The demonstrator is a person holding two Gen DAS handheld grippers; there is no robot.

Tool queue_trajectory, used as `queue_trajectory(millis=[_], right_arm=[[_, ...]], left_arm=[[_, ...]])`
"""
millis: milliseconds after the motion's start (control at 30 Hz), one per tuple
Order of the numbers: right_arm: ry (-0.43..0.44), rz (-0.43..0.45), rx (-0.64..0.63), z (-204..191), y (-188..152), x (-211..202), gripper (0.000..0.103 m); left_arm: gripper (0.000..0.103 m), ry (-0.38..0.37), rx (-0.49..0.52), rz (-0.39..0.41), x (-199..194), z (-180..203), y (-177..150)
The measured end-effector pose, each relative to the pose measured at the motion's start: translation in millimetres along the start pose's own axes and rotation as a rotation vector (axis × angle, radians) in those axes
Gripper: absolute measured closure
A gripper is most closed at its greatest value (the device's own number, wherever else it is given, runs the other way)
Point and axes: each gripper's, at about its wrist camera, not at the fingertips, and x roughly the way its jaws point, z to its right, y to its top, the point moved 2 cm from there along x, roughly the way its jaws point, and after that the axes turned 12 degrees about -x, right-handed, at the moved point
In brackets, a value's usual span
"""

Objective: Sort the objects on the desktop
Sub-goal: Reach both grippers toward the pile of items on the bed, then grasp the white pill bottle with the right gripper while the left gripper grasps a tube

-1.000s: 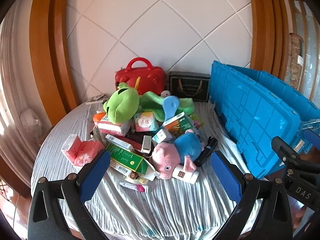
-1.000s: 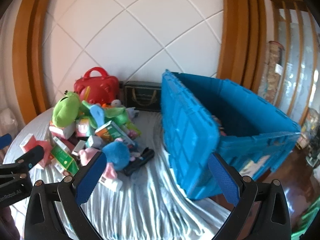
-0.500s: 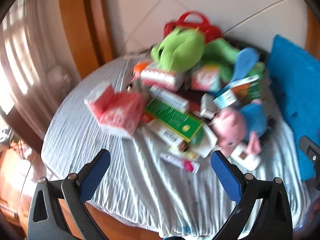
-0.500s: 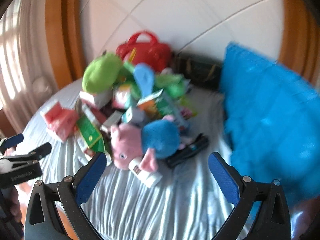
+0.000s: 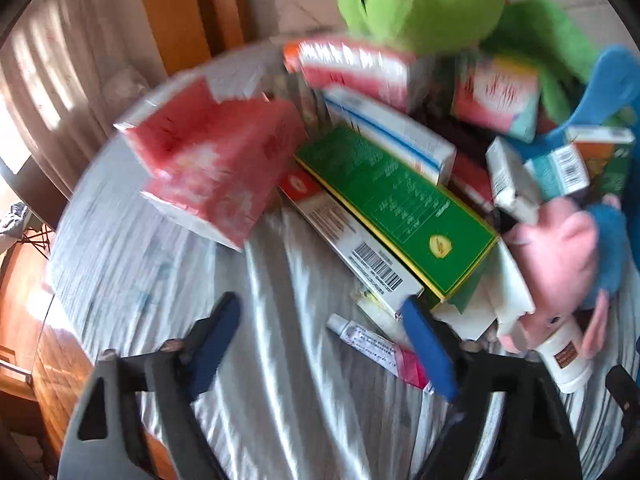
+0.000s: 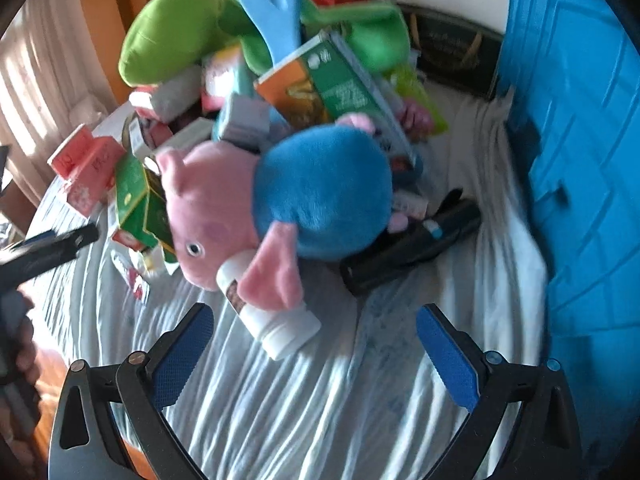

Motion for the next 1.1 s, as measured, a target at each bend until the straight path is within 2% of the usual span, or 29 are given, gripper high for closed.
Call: queue_trajectory(millis=[33,167,233,300,333,367,400,467,567,600,700,800,967,1033,1100], right_arm=[[0.01,-0.012,-0.008,1,-1,3,0.011],[0.046,-0.036,-0.046,1,-5,13,0.019],[0.079,-0.048,-0.062,-1,-5,20,0.035],[0.1,-0.056,-0.082,-5,-4,25,0.037],[0.116,-0.061,-0.102,-9,-4,30,0.037],[0.125,-0.062,-0.113,-11,-4,31,0.037],[0.132,-0.064,-0.13,-16,-3,33,0.037],[0.129,-0.061,-0.151,-21,-1,39,0.036],[0.128,-0.069,-0.164,-24,3,51,0.037],[0.145,-0.087,-0.161,-25,3,56,0.047],[0.177,-0.112,-0.178,-34,-2,54,0.053],[0.211,-0.123,-0.179,-40,-7,54,0.053],[0.178,-0.135,-0.148,-43,-8,65,0.051],[0.163,-0.143,-0.144,-45,-9,67,0.055],[0.154,-0.135,-0.136,-47,-9,58,0.056]], left_arm=[[0.033,-0.023,-0.013,-0.021,2,0,-3],[0.033,-0.044,-0.051,-0.065,5,3,-25],[0.035,-0.041,-0.039,-0.102,17,11,-35],[0.053,-0.03,-0.023,-0.115,27,17,-44],[0.058,-0.048,-0.029,-0.094,26,17,-45],[0.073,-0.044,-0.023,-0.095,24,17,-47],[0.08,-0.038,-0.008,-0.097,22,16,-48],[0.086,-0.028,0.026,-0.091,17,10,-52],[0.087,-0.021,0.043,-0.095,12,-2,-59],[0.087,-0.028,0.042,-0.101,11,-6,-61],[0.087,-0.056,0.059,-0.103,7,-14,-66],[0.087,-0.071,0.056,-0.098,8,-15,-66],[0.087,-0.056,0.112,-0.09,12,-3,-63],[0.099,-0.067,0.142,-0.077,6,2,-64],[0.101,-0.099,0.156,-0.06,-8,4,-66]])
